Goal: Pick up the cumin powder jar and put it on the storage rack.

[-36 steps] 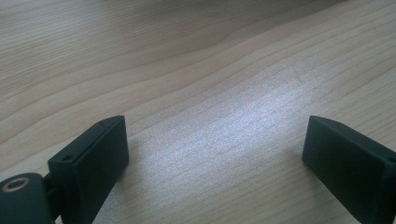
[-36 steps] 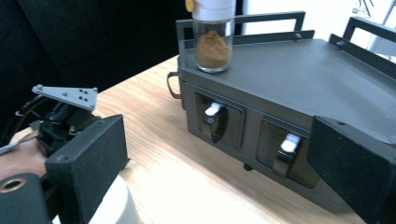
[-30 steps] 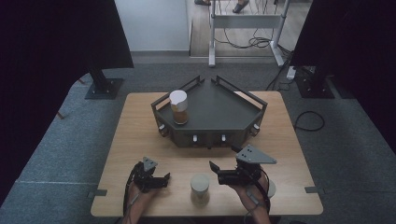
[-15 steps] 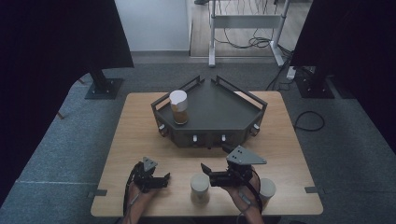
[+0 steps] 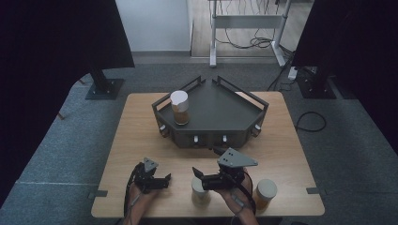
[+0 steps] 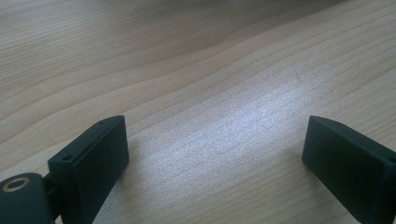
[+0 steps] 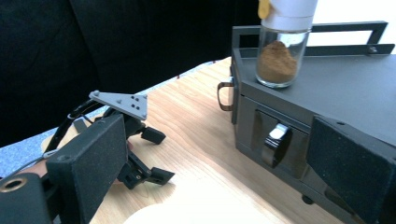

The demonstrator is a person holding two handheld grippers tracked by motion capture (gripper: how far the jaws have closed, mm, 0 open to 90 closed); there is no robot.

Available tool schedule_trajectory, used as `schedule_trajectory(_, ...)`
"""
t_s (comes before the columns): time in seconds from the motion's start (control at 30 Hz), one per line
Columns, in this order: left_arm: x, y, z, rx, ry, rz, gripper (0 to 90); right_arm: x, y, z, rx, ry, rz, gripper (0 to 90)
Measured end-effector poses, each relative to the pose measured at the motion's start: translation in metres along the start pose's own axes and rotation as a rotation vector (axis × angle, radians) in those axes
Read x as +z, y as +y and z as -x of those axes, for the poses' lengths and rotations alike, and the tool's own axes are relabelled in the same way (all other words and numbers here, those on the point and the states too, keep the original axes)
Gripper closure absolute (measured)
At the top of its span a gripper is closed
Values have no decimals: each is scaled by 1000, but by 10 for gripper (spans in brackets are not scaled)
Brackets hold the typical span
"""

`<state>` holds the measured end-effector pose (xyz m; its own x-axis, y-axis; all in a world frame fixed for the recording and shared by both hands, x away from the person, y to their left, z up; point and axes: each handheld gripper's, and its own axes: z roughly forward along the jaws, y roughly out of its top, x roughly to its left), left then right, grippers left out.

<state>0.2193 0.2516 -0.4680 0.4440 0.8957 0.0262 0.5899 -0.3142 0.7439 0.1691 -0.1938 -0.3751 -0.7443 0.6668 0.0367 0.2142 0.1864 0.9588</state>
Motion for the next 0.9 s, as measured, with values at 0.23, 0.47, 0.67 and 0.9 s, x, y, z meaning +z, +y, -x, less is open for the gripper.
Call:
schedule_trajectory(0.23,0,0,0,1,-3,-1,58,6,1,-4,-7,22,-2,51)
schedule_trajectory(0.47,0,0,0,1,-4,-2,55,9,1,-6,-11,34,0,52)
schedule_trajectory(0.67,0,0,0,2,-5,-2,53,11,0,-7,-8,40,-1,52)
schedule_trajectory(0.9,0,0,-1,3,-6,-3,52,12,-1,-9,-9,51,1,52)
